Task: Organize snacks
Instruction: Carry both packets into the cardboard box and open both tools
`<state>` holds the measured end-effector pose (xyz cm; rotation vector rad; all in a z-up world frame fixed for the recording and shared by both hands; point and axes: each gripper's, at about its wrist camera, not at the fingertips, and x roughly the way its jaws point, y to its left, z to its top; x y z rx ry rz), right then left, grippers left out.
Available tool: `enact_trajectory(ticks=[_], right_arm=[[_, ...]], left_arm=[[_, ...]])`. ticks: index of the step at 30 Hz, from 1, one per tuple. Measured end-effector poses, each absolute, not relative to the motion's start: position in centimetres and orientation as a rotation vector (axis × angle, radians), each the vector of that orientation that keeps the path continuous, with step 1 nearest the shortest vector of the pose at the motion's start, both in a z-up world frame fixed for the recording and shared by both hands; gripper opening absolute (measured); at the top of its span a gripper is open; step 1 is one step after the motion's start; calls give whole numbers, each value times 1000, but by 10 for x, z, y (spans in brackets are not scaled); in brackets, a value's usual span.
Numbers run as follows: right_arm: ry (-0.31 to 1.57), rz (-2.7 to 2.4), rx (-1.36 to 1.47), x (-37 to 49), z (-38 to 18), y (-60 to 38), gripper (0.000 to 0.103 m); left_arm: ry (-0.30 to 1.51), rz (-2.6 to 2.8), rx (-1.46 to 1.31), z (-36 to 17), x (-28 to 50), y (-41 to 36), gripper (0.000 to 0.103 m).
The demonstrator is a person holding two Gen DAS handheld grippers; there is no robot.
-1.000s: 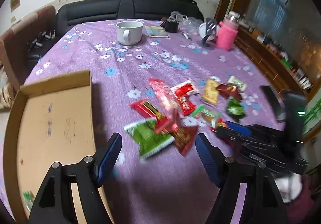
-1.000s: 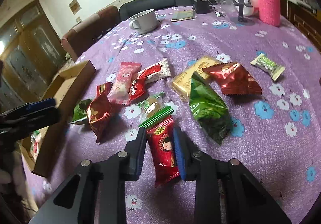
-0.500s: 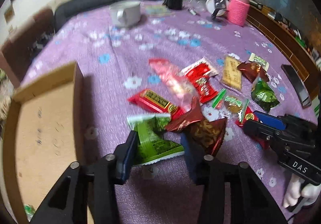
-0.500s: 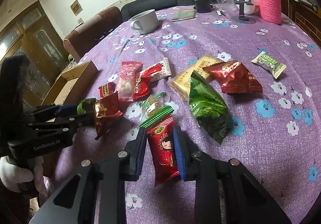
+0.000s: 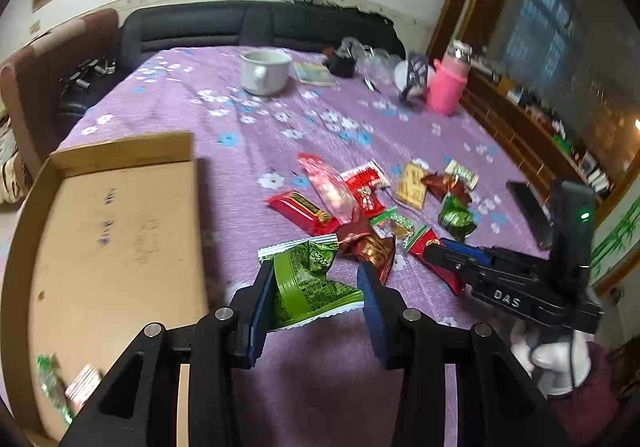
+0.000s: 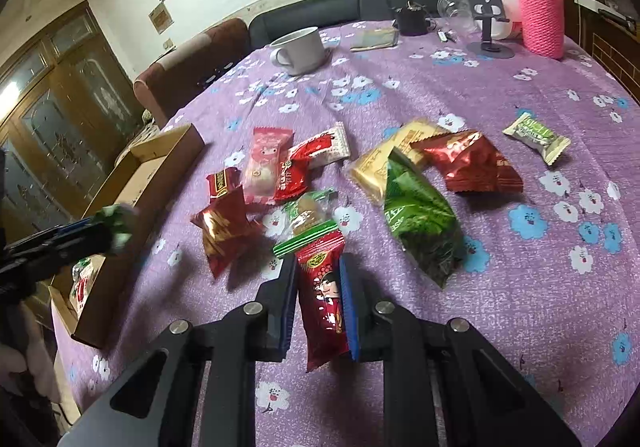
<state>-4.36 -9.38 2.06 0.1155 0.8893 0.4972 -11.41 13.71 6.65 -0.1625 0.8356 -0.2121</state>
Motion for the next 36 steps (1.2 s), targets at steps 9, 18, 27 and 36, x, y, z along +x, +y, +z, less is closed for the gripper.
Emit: enact_trajectory(ticks=[9, 18, 27, 36], right_arm=[[833, 489, 192, -69, 45, -105, 20], [828, 656, 114, -94, 90, -33, 20], [936, 874, -14, -95, 85, 107, 20], [1092, 903, -43, -84, 39, 177, 20]], left_arm=[[786, -112, -268, 73, -150, 206, 44], [776, 14, -332, 57, -164, 273, 44], [808, 52, -359, 40, -151, 320, 44], [827, 27, -412, 26, -151, 335, 45]])
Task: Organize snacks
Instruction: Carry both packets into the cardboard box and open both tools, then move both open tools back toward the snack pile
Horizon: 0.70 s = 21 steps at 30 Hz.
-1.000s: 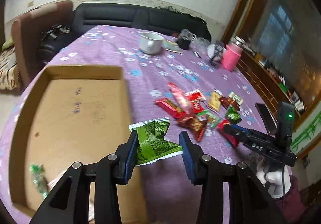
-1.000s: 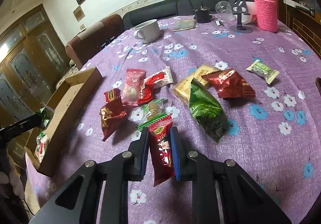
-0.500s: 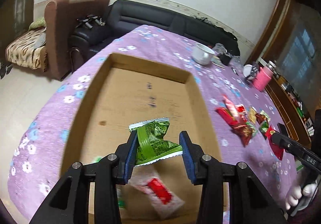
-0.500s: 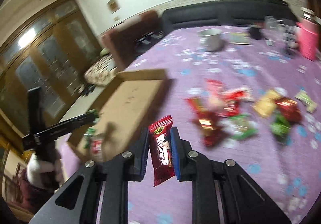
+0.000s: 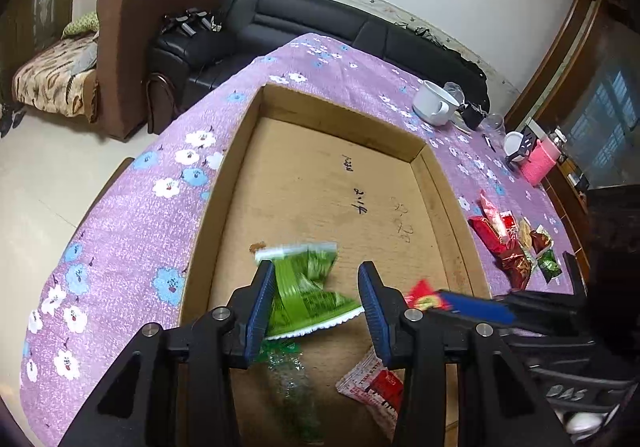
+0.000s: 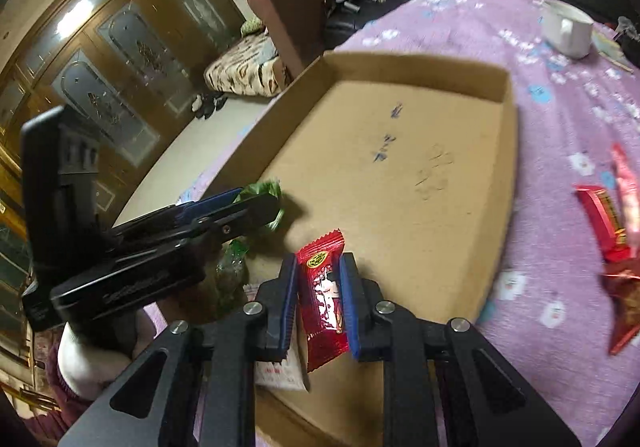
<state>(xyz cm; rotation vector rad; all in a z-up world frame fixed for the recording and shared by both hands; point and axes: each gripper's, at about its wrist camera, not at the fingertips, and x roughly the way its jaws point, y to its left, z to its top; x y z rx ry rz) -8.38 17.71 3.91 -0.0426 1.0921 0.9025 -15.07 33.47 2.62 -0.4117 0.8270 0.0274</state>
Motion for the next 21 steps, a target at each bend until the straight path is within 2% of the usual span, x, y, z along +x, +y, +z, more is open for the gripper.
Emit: enact_trajectory(ticks=[2, 4, 8, 13, 16, 19, 21], right_arm=[[1095, 904, -48, -87, 37, 185, 22], [1092, 901, -46, -86, 38, 185, 24], [1063, 899, -31, -90, 46, 179, 31], [1016, 884, 14, -97, 62, 160, 32], [956, 862, 39, -105, 74, 139, 35], [886, 829, 67, -113, 87, 113, 42], [855, 806, 90, -115, 93, 96, 43]], left_arm=[[821, 17, -432, 26, -153, 338, 46], [814, 10, -458, 27, -155, 342, 63], [773, 1, -480, 36, -164, 342, 66], [740, 30, -505, 48, -173, 341, 83], [724, 69, -525, 55, -177, 337, 88], [709, 95, -501, 60, -180, 325, 88], [703, 124, -435, 66, -181, 312, 88]])
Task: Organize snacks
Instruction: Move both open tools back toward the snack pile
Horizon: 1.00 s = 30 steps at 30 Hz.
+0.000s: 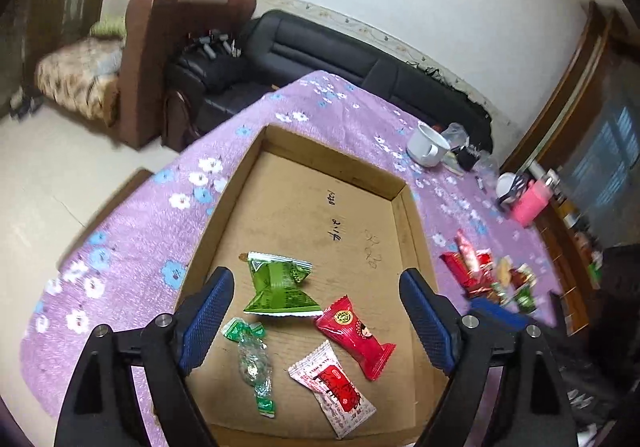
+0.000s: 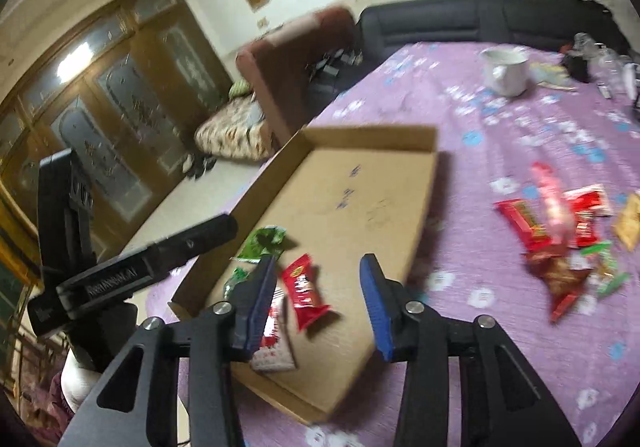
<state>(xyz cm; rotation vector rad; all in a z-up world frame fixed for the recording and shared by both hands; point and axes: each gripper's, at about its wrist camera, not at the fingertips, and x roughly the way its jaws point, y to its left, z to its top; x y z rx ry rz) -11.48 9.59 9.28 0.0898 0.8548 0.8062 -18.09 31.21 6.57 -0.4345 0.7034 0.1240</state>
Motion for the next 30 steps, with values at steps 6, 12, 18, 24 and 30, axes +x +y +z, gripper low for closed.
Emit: enact_trajectory(ticks=[6, 12, 18, 24, 30], right_arm=[[827, 734, 166, -112, 95, 50, 43], [814, 692, 217, -109, 92, 17, 44], [811, 666, 260, -109, 87, -7, 45], [801, 641, 296, -112, 86, -25, 45], [804, 626, 313, -109, 82, -34, 46]], left_arm=[[692, 180, -234, 80, -179, 265, 88], [723, 172, -124, 83, -175, 229, 88], [748, 156, -101, 82, -172, 208, 88], [766, 138, -78, 80, -169, 191, 88], [788, 119, -67, 76, -165, 182, 88]])
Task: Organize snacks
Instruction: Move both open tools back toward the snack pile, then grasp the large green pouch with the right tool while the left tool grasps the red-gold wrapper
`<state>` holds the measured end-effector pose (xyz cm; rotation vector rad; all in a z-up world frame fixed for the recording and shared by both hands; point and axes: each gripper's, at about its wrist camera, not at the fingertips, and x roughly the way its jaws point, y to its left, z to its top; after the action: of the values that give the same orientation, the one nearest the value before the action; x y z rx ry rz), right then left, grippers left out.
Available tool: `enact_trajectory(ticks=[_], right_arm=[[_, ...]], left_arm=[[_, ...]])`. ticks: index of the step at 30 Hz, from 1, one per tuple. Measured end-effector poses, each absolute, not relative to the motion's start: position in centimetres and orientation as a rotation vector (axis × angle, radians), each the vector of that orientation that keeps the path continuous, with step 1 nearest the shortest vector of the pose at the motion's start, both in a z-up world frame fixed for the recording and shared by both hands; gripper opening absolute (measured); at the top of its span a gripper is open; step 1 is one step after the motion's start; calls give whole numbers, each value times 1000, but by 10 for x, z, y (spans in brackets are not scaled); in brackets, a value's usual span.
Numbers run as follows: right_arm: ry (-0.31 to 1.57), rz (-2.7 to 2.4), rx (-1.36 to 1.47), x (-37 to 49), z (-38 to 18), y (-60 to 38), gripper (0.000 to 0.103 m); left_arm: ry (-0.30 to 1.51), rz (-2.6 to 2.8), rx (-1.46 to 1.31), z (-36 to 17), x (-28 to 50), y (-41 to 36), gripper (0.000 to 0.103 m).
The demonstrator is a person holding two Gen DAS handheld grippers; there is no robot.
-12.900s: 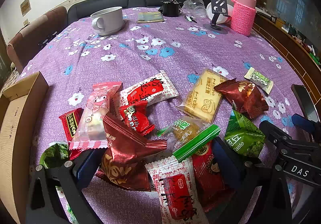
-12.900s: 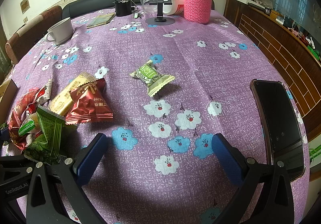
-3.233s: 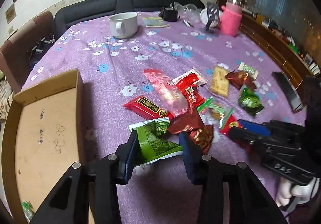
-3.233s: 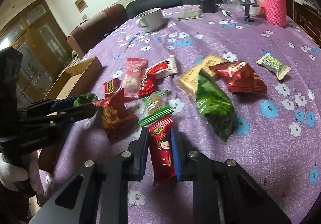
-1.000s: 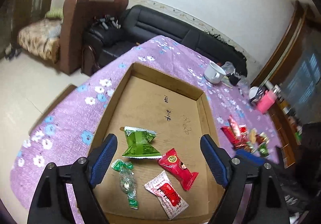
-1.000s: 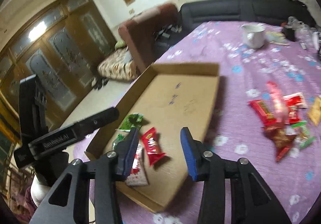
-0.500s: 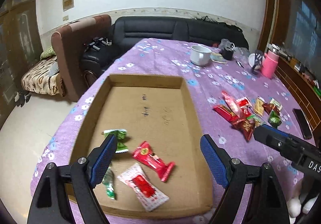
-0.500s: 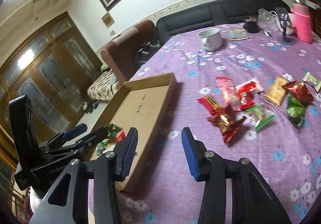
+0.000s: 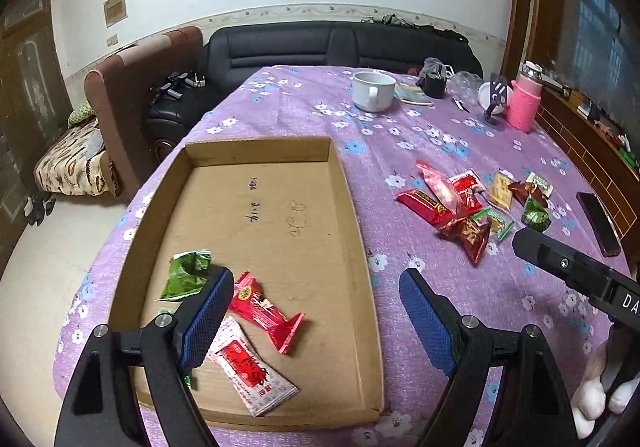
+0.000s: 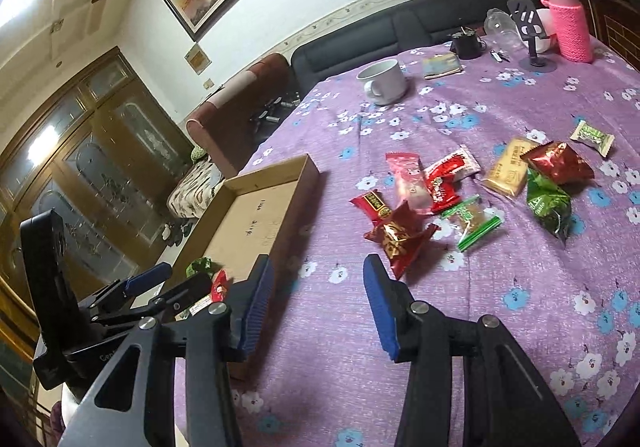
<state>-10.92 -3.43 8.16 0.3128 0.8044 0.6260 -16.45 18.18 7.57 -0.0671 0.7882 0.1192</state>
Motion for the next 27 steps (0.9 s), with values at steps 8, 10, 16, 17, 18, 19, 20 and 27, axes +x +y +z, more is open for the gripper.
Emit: enact_trajectory(ticks=[8, 10, 16, 17, 18, 19, 20, 27], right_arm=[[811, 599, 327, -103, 77, -47, 46], [782, 568, 327, -101, 83, -62, 46], [682, 298, 369, -95, 101, -159, 53], [688, 257, 362, -92, 99, -170, 53], [701, 219, 359, -90, 96, -180, 53], [719, 198, 360, -86, 93, -188, 53], [738, 193, 357, -82, 89, -193, 53], [808, 279, 255, -48, 70, -154, 53]], left_arm=[[814, 91, -91, 69, -161, 182, 88], [819, 72, -108, 69, -161, 185, 88], [817, 45, -163, 66, -160, 194, 88], [817, 34, -180, 65, -159, 195, 88], [815, 21, -198, 64, -158, 195, 88], [814, 9, -209, 64, -156, 194, 88], [812, 1, -214, 64, -155, 192, 88], [814, -65, -189, 64, -153, 174, 88]])
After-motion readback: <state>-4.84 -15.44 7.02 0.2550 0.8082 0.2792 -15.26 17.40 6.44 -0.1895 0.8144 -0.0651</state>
